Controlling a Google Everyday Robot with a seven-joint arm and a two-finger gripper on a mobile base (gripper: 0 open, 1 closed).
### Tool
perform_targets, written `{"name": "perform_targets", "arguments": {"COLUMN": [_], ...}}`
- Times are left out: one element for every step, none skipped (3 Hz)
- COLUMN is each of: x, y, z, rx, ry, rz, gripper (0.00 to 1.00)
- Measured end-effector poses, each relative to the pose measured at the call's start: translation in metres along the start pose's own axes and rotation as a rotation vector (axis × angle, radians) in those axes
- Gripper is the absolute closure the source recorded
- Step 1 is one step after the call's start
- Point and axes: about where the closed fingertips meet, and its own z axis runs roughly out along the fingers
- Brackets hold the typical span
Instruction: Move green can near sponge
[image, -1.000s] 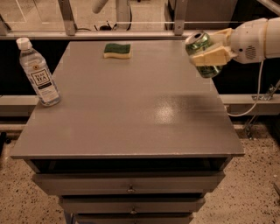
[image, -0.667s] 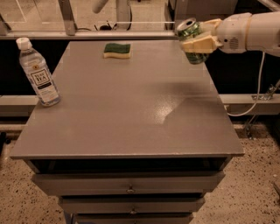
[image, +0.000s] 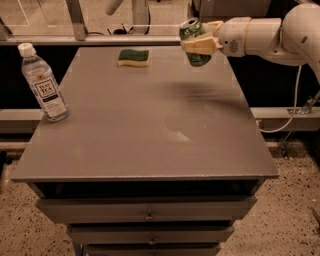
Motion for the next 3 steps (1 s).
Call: {"name": "perform_targets", "arguments": {"x": [0.010,0.015,0.016], "y": [0.006,0.010,0.006], "z": [0.038,0.070,0.092], "rx": [-0.039,-0.066,-0.076], "ry": [-0.018,-0.033,-0.065], "rz": [0.048,0.081,0.107], "gripper": [1.00,1.00,1.00]}}
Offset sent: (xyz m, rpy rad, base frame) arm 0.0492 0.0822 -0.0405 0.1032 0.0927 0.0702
